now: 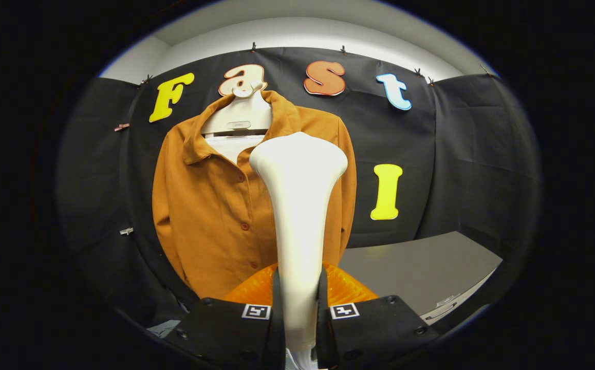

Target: Iron the clothes twice with a garment steamer, once on the left side and once on the right side.

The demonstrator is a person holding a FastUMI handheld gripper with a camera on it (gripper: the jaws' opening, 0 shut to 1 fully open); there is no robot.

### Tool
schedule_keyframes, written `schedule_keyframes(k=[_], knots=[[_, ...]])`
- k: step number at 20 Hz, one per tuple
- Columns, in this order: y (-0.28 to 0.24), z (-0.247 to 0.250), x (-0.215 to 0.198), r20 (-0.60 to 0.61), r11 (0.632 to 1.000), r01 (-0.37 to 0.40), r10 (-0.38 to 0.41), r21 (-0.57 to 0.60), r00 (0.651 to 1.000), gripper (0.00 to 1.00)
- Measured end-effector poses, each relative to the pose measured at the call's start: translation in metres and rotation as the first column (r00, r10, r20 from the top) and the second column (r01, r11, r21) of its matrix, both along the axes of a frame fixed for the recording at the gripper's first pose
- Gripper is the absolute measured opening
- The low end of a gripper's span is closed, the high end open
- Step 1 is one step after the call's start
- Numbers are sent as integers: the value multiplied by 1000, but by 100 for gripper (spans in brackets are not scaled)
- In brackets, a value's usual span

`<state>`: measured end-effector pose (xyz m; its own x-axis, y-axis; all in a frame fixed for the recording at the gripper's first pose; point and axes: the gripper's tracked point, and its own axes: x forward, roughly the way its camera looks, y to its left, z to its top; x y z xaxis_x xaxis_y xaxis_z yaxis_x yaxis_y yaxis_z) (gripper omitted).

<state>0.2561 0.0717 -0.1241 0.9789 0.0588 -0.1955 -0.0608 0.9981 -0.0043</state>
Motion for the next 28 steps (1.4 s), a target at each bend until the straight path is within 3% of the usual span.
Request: schedule_keyframes(k=[10,16,28], knots=[[-29,-4,20,-4,999,17,-17,27,1000,27],[-19,-8,40,15,1000,10,-10,7,1000,27],[-2,-80,60,-51,1000,28,-29,-9,998,27]])
